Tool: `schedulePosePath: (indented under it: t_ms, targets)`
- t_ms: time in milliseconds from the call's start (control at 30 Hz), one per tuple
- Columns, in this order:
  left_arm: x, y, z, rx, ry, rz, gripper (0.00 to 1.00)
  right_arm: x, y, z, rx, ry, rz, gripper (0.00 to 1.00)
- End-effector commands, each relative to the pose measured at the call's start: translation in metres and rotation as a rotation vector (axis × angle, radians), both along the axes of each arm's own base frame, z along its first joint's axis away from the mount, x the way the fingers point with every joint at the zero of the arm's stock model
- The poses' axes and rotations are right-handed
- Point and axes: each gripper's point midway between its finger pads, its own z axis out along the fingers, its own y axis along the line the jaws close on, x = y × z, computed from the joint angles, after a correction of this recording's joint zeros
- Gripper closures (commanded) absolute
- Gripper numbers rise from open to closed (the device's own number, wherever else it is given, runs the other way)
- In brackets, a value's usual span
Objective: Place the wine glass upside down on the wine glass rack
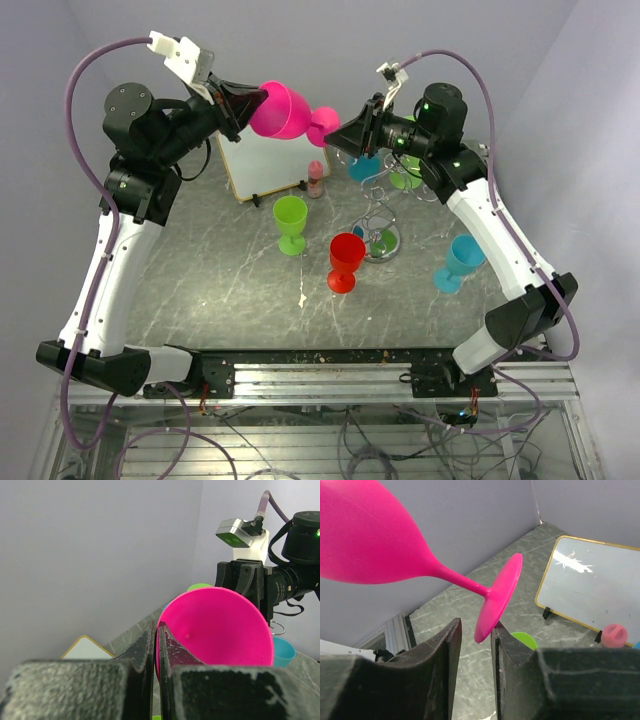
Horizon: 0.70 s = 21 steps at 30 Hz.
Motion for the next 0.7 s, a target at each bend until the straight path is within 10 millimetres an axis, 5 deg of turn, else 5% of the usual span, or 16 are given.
schedulePosePath:
  t_ms: [0,667]
  targets:
    - [-0.013,-0.003,0.008,0.03,-0.06,-0.026,0.93,-0.002,0.005,0.021,0.058,-0.005,0.009,0.72]
    - [-0.02,-0.004,0.008,0.049,-0.092,-0.038,0.93,0.007,0.005,0.01,0.11,0.148,-0.053,0.78]
